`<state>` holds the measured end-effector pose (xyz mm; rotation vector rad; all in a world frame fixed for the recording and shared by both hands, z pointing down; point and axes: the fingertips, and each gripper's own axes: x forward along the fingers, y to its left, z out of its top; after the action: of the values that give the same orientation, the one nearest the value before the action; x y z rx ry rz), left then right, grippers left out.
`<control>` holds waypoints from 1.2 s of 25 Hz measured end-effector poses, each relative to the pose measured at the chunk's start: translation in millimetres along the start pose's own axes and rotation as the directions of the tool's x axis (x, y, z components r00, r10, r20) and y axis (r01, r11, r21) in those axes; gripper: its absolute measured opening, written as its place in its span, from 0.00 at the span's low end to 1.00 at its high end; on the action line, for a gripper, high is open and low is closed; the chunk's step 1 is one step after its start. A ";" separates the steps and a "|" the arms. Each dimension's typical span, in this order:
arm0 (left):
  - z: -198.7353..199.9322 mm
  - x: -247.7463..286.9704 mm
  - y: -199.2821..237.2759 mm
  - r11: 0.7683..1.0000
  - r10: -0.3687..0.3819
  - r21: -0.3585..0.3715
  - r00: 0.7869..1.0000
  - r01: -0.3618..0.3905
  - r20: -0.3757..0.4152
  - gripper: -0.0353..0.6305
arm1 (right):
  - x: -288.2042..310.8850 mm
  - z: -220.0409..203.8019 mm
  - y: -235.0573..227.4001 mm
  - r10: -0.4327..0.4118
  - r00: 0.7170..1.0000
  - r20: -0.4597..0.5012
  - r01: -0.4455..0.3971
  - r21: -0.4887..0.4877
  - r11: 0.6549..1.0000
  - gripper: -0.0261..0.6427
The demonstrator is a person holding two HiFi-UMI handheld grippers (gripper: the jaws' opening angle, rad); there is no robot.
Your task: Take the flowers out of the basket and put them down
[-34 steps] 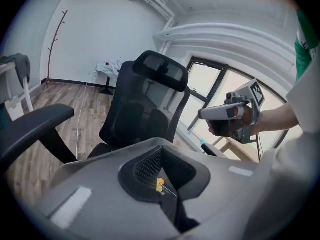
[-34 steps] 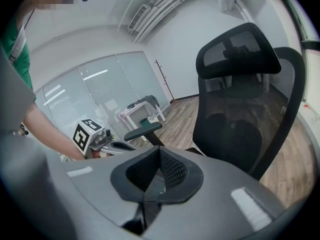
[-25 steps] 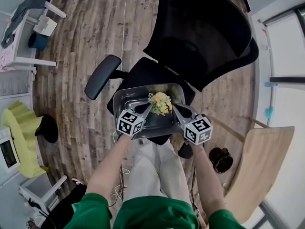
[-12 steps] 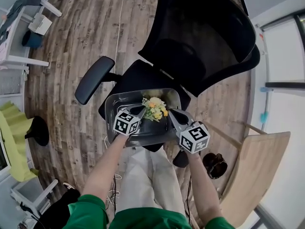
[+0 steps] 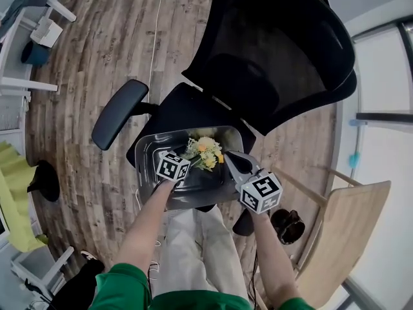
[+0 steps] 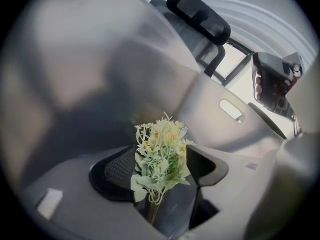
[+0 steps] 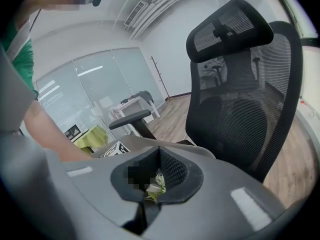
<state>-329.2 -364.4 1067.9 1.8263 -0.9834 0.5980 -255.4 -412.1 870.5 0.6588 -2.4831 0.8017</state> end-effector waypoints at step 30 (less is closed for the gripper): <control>-15.8 52.1 0.6 0.999 -0.023 -0.047 1.000 0.023 -0.002 0.31 | 6.8 -13.4 -17.8 -0.034 0.999 0.009 0.033 0.059 0.998 0.05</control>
<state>-300.3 -369.5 1113.9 1.7931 -0.9662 0.5587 -247.2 -418.5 891.4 0.7248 -2.4587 0.8636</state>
